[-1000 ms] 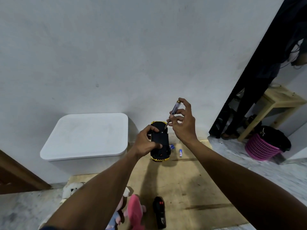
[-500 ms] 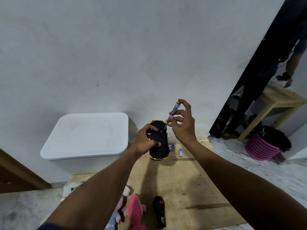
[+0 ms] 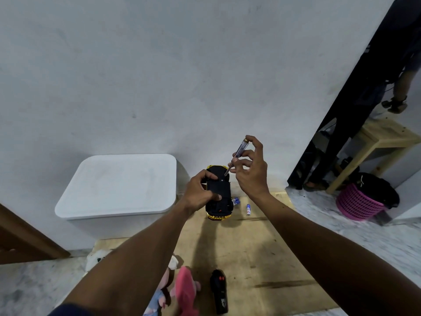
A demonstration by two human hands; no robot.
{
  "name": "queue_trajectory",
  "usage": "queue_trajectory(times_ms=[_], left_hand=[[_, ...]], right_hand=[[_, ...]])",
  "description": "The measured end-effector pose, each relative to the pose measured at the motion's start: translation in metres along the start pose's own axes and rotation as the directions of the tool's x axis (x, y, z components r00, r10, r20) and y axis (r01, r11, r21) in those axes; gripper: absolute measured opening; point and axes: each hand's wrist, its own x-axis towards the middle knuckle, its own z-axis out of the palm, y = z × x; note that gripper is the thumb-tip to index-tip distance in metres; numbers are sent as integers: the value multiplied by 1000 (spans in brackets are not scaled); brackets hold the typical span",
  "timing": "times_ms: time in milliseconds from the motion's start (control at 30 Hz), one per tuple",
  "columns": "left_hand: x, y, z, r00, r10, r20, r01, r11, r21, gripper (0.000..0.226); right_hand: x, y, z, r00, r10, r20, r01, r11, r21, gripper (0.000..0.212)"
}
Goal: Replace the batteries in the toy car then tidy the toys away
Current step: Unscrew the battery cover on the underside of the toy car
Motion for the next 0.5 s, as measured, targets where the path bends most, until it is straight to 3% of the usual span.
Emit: queue_trajectory(times_ms=[500], left_hand=[[7,0,-3,1000,6,-22,-6,1000,5,54]], right_hand=[[1,2,6,1000,-23,-7,23,999,-28,61]])
